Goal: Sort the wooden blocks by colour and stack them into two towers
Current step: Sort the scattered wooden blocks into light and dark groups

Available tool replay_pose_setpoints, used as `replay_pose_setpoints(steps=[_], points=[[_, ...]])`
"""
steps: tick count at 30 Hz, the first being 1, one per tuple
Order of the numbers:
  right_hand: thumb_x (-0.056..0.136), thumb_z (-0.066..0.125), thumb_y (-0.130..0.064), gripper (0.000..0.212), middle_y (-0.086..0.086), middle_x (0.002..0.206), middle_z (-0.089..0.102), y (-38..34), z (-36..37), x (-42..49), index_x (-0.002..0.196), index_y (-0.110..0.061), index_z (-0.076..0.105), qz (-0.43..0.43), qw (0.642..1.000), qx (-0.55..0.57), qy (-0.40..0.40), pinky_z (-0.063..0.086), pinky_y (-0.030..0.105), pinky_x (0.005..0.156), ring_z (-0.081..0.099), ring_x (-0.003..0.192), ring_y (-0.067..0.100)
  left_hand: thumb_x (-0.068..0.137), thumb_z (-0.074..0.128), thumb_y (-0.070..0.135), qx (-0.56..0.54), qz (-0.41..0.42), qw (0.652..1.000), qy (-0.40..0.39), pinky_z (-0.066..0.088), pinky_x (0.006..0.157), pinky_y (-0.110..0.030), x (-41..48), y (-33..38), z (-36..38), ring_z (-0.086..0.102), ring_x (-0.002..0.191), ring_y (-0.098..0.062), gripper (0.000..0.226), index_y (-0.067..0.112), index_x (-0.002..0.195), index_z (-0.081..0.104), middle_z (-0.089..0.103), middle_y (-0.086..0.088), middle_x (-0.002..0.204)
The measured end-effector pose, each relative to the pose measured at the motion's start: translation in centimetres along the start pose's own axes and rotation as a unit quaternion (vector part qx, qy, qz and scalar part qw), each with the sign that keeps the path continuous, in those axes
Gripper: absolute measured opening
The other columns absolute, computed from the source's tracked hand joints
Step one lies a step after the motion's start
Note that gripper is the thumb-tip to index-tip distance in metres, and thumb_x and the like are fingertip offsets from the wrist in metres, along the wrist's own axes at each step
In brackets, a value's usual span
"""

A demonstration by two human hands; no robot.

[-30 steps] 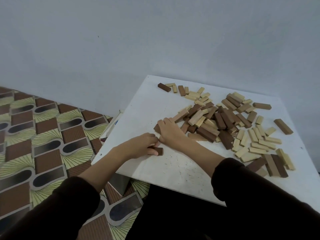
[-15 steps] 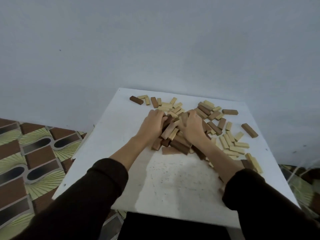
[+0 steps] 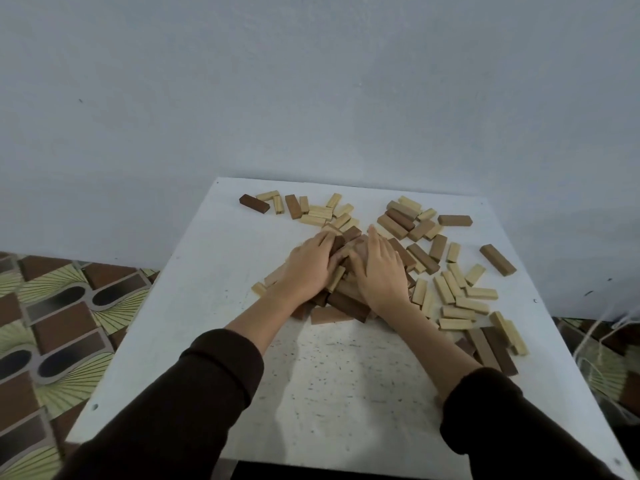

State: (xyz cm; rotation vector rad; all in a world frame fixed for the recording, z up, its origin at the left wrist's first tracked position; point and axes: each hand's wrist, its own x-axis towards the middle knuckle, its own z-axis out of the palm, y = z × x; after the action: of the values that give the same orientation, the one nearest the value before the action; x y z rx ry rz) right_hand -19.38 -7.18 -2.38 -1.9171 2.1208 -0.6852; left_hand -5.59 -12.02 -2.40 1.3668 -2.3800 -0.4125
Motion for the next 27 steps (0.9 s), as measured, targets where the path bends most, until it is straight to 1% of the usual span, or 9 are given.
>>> replay_pose_setpoints(steps=[4,7,9,11,15,18,20,24,27], points=[[0.103,0.025,-0.032,0.054,0.008,0.157,0.018,0.2,0.0,0.4,0.151,-0.011,0.011,0.005,1.0,0.014,-0.002,0.014,0.041,0.118,0.015,0.145,0.022,0.102,0.035,0.03,-0.01,-0.005,1.0,0.005,0.039,0.103,-0.042,-0.1,-0.1,-0.1,0.044,0.128,-0.028,0.047,0.008,0.144,0.034,0.04,-0.009,0.146],[0.103,0.026,-0.028,0.05,0.008,0.158,0.012,0.2,-0.1,0.5,0.15,-0.013,0.017,-0.002,1.0,0.0,0.0,0.018,0.04,0.117,0.015,0.145,0.025,0.103,0.034,0.026,-0.009,0.0,1.0,0.007,0.037,0.105,-0.041,-0.3,0.1,-0.2,0.041,0.131,-0.028,0.045,0.007,0.144,0.035,0.037,-0.009,0.149],[0.103,0.027,-0.029,0.049,0.008,0.158,0.017,0.3,-0.1,0.6,0.15,-0.014,0.022,0.001,1.0,0.007,-0.002,0.021,0.038,0.116,0.017,0.144,0.023,0.103,0.035,0.025,-0.01,-0.003,1.0,0.005,0.036,0.105,-0.039,-0.3,0.2,-0.2,0.041,0.132,-0.027,0.043,0.006,0.142,0.04,0.037,-0.009,0.149],[0.103,0.027,-0.032,0.049,0.007,0.157,0.02,0.3,-0.3,0.8,0.149,-0.015,0.023,0.005,1.0,0.014,-0.02,0.02,0.037,0.115,0.017,0.144,0.021,0.103,0.035,0.027,-0.015,-0.012,1.0,0.0,0.034,0.107,-0.038,-0.2,0.1,-0.3,0.037,0.135,-0.025,0.045,0.007,0.143,0.038,0.035,-0.008,0.151],[0.102,0.028,-0.037,0.052,0.009,0.158,0.013,0.4,-0.5,1.1,0.149,-0.016,0.022,0.017,0.999,0.026,-0.041,0.019,0.041,0.116,0.013,0.145,0.024,0.102,0.036,0.029,-0.044,-0.033,0.998,-0.001,0.034,0.104,-0.038,-0.1,0.2,-0.5,0.038,0.134,-0.025,0.049,0.01,0.147,0.03,0.036,-0.007,0.15],[0.101,0.03,-0.038,0.053,0.008,0.158,0.012,0.3,-0.8,0.9,0.149,-0.016,0.023,0.033,0.996,0.069,-0.035,0.019,0.042,0.117,0.011,0.146,0.023,0.102,0.035,0.03,-0.056,-0.049,0.997,0.0,0.034,0.103,-0.037,-0.1,0.2,-0.6,0.038,0.134,-0.025,0.049,0.01,0.146,0.03,0.038,-0.007,0.149],[0.101,0.03,-0.039,0.053,0.008,0.158,0.013,0.4,-1.0,0.8,0.148,-0.015,0.024,0.035,0.997,0.068,-0.032,0.017,0.041,0.117,0.012,0.145,0.022,0.102,0.035,0.029,-0.065,-0.058,0.996,0.0,0.033,0.106,-0.038,-0.1,0.1,-0.8,0.036,0.135,-0.025,0.048,0.009,0.146,0.031,0.038,-0.008,0.149],[0.101,0.032,-0.035,0.051,0.01,0.157,0.018,0.6,-1.0,0.8,0.146,-0.01,0.029,0.044,0.995,0.089,-0.021,0.017,0.038,0.117,0.013,0.145,0.022,0.102,0.039,0.026,-0.11,-0.066,0.992,0.003,0.035,0.105,-0.038,-0.2,-0.4,-0.9,0.041,0.131,-0.027,0.043,0.008,0.141,0.039,0.046,-0.01,0.142],[0.101,0.033,-0.032,0.048,0.011,0.155,0.024,0.6,-0.9,0.8,0.144,-0.008,0.033,0.048,0.992,0.116,-0.02,0.019,0.038,0.116,0.017,0.144,0.023,0.102,0.04,0.026,-0.128,-0.075,0.989,0.0,0.03,0.107,-0.034,-0.3,-0.5,-0.9,0.038,0.133,-0.024,0.045,0.006,0.142,0.037,0.043,-0.011,0.144]])
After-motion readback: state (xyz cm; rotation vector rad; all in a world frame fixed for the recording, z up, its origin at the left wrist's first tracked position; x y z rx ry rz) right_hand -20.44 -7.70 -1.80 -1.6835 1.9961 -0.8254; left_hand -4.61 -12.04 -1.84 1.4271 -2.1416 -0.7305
